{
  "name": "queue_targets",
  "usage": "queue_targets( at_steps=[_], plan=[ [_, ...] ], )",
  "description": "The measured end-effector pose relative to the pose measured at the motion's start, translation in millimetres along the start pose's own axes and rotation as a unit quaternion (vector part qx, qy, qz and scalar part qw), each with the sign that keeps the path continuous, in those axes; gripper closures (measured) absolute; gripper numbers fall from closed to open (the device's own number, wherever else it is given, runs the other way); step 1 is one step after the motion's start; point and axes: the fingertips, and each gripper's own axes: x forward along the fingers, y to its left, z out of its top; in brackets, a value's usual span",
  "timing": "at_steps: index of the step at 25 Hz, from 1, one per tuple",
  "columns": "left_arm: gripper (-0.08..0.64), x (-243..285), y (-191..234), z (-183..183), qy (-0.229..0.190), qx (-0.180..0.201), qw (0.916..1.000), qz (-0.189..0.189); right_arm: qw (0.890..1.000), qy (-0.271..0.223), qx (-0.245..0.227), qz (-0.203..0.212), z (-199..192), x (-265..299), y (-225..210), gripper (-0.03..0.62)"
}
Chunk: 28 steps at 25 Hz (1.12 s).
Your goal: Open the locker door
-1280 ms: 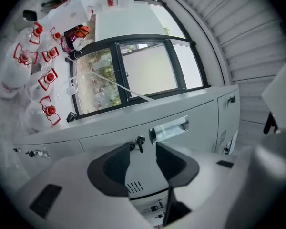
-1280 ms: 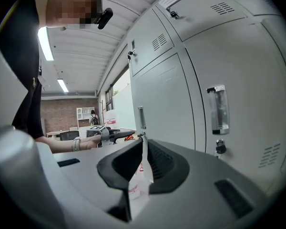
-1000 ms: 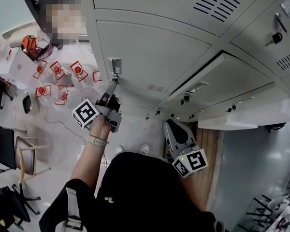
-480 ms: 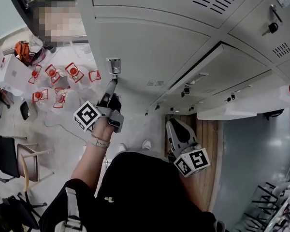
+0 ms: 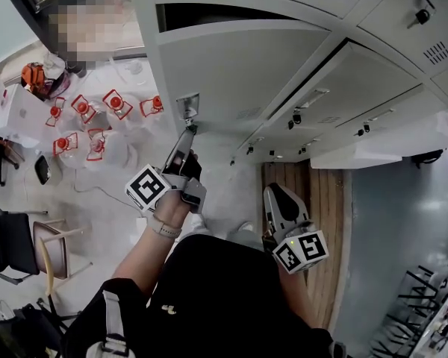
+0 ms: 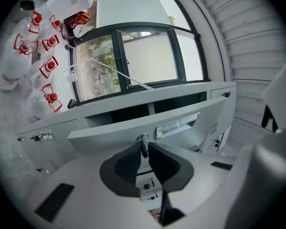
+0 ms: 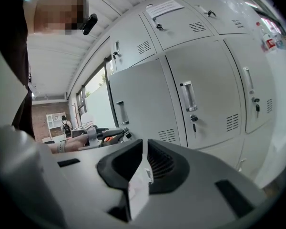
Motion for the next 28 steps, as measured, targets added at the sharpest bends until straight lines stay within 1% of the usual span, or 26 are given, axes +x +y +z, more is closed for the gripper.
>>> queue_targets(
  at_steps=[2, 4, 7, 11, 15, 19, 20, 23, 24, 28],
  plan=[
    [0.497, -5, -10, -13, -0.007, -0.033, 0.9993, -0.018, 1.0, -0.001, -0.001, 0.002, -1, -7, 1, 0.541],
    [0.497, -12, -14, -25, -0.013, -0.045, 0.9987, -0.02, 1.0, -0.002, -0.004, 0.006, -1, -16, 0, 0.541],
    [0.505, -22, -18, -44, -0.018, -0.045, 0.9987, -0.017, 1.0, -0.002, -0.003, 0.017, -3, -32, -5, 0.541],
    [0.506, -38, -17, -70, -0.028, -0.024, 0.9993, 0.003, 0.999, -0.002, -0.003, 0.04, -7, -60, -16, 0.541],
    [0.506, -45, -24, -103, -0.033, -0.017, 0.9993, 0.006, 0.999, -0.005, 0.001, 0.041, -9, -95, -35, 0.541],
    [0.508, -44, -39, -149, -0.018, -0.039, 0.999, -0.006, 0.999, -0.009, 0.007, 0.03, -14, -128, -54, 0.541],
    [0.508, -44, -40, -160, -0.011, -0.037, 0.9992, -0.005, 1.0, -0.01, 0.01, 0.027, -16, -136, -58, 0.541],
    [0.519, -45, -36, -187, 0.014, -0.007, 0.9998, 0.016, 1.0, -0.015, 0.012, 0.019, -17, -156, -70, 0.541],
    [0.528, -44, -36, -195, 0.019, -0.007, 0.9997, 0.017, 1.0, -0.017, 0.012, 0.016, -18, -162, -74, 0.541],
    [0.528, -35, -44, -222, 0.038, -0.028, 0.9989, 0.004, 1.0, -0.024, 0.017, -0.005, -21, -186, -87, 0.541]
  ],
)
